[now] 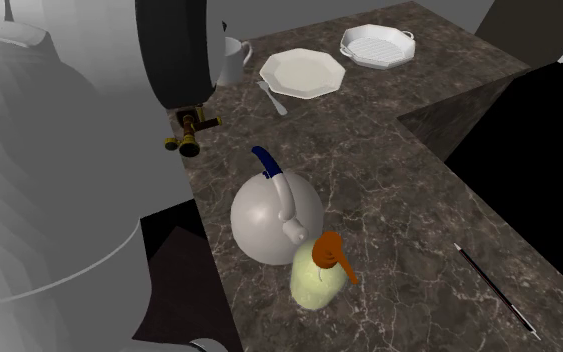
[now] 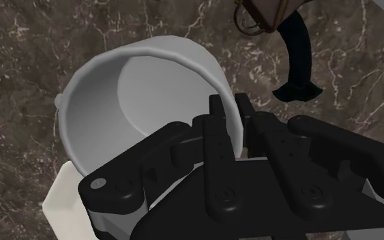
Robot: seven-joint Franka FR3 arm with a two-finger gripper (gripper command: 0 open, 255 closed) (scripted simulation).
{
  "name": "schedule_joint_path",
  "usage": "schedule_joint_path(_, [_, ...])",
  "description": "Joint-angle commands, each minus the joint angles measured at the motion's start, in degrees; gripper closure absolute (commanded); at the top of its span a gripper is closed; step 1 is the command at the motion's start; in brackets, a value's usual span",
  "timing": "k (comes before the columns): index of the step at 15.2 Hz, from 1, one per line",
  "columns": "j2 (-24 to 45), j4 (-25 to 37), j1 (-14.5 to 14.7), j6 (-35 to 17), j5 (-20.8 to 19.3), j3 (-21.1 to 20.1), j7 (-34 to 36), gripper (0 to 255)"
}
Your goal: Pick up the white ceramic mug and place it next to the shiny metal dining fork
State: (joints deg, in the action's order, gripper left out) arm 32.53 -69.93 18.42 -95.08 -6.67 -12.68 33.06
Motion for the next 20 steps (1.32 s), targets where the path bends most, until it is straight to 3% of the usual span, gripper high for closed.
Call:
schedule_joint_path(1, [0.2,-1.2,0.0,-1.4,0.0,0.0,0.1,255])
schedule_joint_path(16, [2.4,-9.8,-0.4,-12.1,-0.6,0.4,0.6,255])
schedule_joint_path(20, [2.4,-9.8,-0.4,-12.1,-0.6,0.4,0.6,255])
